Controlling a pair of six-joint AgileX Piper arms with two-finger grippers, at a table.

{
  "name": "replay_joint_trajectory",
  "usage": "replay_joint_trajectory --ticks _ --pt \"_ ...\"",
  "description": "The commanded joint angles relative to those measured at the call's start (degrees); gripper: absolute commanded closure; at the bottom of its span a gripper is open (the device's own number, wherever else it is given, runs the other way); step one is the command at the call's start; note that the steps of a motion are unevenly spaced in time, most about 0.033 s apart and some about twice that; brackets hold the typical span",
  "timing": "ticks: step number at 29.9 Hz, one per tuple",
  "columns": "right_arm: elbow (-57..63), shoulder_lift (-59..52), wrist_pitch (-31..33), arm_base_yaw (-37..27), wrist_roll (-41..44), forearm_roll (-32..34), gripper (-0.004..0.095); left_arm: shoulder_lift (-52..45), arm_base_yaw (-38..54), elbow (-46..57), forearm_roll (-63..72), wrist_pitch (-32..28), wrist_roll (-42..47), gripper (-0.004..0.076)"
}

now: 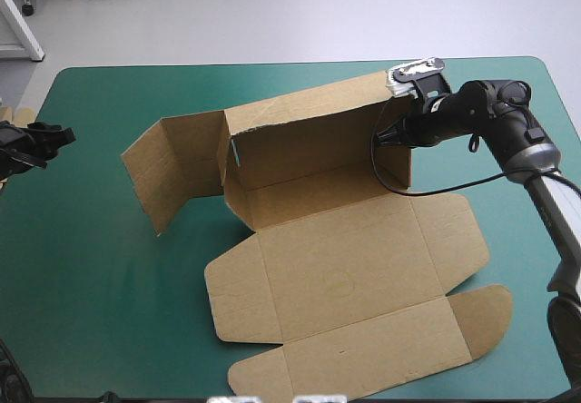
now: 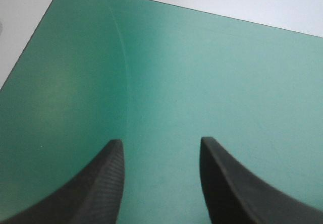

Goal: Fold the box

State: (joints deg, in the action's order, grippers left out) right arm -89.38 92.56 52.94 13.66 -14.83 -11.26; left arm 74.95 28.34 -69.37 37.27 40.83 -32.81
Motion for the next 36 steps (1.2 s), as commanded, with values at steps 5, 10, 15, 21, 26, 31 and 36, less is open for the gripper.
replay_joint_trajectory --ticks 5,10,15,21,26,31,36 --pt "-5.17 2.91 6.20 -0.45 1.28 1.30 0.0925 -1.34 0.03 -1.52 4.60 -1.91 -1.68 0.0386" --pt "-6.55 5.51 8.09 -0.45 2.80 1.17 0.0925 -1.34 0.03 -1.52 5.03 -1.67 -1.72 0.0386" --pt "-9.60 7.47 10.38 -0.45 4.47 1.04 0.0925 -1.34 0.03 -1.52 5.58 -1.55 -1.72 0.0386" --pt "-13.55 10.08 12.28 -0.45 5.38 1.04 0.0903 -1.34 0.03 -1.52 5.81 -1.42 -1.91 0.0386" --pt "-17.88 12.17 12.39 -0.45 5.78 1.04 0.0674 -1.02 -0.06 -1.52 5.96 -1.42 -1.91 0.0386" --pt "-21.93 14.52 13.72 -0.45 7.55 1.02 0.0400 -0.28 -0.06 -1.52 6.51 -0.88 -1.91 0.0386" --pt "-23.29 15.41 12.75 -0.45 7.55 1.27 0.0389 -0.16 -0.06 -1.52 6.66 -0.99 -2.12 0.0386"
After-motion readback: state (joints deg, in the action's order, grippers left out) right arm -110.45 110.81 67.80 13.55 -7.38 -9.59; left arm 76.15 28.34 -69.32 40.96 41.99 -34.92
